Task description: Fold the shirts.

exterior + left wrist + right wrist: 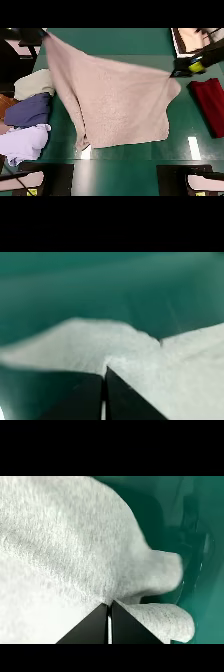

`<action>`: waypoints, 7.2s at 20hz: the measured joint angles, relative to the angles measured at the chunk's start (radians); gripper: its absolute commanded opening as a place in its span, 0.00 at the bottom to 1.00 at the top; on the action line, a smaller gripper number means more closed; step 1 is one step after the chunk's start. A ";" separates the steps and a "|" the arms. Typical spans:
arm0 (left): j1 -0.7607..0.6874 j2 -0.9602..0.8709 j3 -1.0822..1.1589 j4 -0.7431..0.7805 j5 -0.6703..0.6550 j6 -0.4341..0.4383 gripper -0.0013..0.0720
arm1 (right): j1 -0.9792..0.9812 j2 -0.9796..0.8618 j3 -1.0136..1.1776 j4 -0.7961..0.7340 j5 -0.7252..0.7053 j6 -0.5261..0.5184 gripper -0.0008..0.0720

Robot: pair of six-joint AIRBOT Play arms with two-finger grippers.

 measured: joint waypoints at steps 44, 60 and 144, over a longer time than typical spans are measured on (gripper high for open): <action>0.053 0.491 -1.246 0.001 0.096 -0.056 0.04 | -0.075 0.415 -0.562 0.174 -0.101 -0.095 0.51; 0.048 0.557 -1.067 0.019 0.059 -0.054 0.04 | -0.387 0.499 -1.175 0.203 -0.290 -0.114 0.58; -0.021 0.448 -1.279 0.026 0.040 -0.202 0.74 | -0.195 0.415 -0.601 0.020 -0.176 -0.109 0.57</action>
